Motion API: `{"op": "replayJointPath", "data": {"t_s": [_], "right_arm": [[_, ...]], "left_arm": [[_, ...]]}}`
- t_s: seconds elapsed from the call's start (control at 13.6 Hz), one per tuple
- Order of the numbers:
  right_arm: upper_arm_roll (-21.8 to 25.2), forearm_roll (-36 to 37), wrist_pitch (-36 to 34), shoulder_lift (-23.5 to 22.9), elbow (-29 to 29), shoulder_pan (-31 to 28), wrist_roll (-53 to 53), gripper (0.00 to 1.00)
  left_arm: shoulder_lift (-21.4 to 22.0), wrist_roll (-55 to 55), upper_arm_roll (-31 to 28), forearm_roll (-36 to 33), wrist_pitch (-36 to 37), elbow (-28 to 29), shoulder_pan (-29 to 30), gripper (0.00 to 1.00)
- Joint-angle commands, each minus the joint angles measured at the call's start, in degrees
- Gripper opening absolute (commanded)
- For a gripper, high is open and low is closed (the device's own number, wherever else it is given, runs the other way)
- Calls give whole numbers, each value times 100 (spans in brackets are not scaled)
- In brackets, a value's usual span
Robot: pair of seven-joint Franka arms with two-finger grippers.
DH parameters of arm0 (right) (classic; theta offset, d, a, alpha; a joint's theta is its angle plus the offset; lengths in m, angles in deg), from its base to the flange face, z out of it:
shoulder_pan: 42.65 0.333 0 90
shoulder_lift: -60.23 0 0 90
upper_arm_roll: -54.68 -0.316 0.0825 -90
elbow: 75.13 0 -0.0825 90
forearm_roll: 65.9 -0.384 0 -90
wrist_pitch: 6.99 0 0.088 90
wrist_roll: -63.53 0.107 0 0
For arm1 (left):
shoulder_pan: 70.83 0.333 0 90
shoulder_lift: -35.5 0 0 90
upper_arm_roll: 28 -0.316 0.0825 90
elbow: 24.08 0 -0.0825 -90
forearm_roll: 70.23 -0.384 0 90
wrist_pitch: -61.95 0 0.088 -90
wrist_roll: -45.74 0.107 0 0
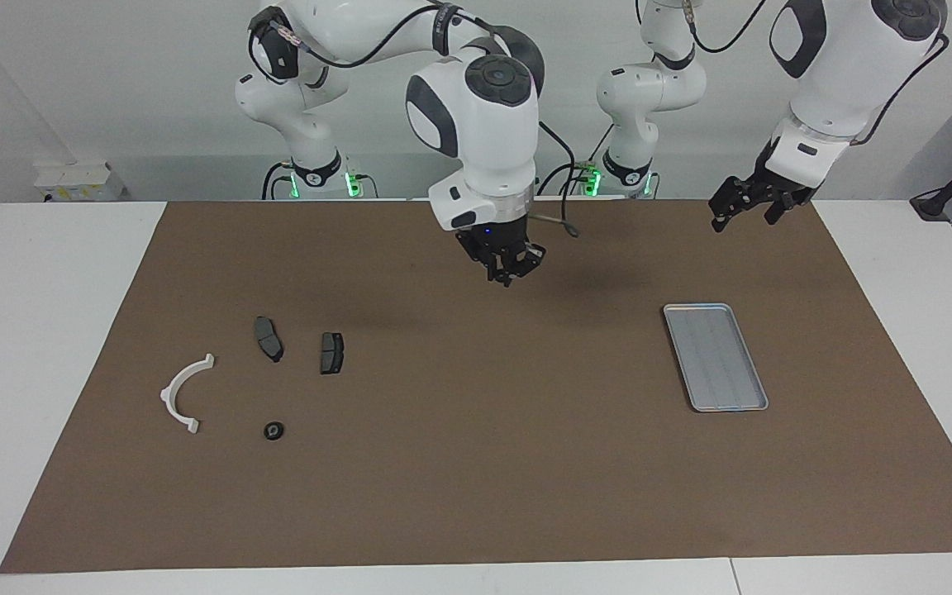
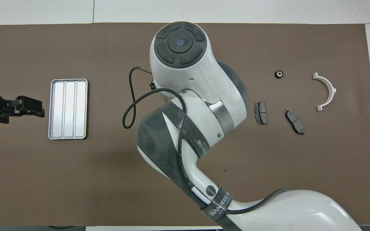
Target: Pick bearing gear from pile to tray
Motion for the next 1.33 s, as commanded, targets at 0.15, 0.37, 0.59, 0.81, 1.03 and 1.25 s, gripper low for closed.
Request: {"op": "replayJointPath", "data": {"t_s": [0.15, 0.37, 0.59, 0.81, 1.03, 1.25], "right_arm": [[24, 233, 532, -701, -102, 211, 293, 0], [24, 436, 1208, -1115, -164, 300, 531, 0], [33, 603, 1586, -1309, -234, 300, 523, 0], [33, 744, 1947, -1476, -418, 300, 523, 0], [33, 867, 1965, -1625, -436, 291, 523, 0], [24, 981, 2018, -1704, -436, 300, 523, 0]], "left_arm": [[83, 46, -2, 98, 69, 39, 18, 100], [83, 46, -2, 98, 69, 39, 18, 100], [83, 46, -11, 98, 69, 39, 18, 100], [83, 46, -2, 98, 69, 39, 18, 100], [83, 46, -11, 98, 69, 39, 18, 100], [83, 46, 7, 98, 78, 39, 9, 100]]}}
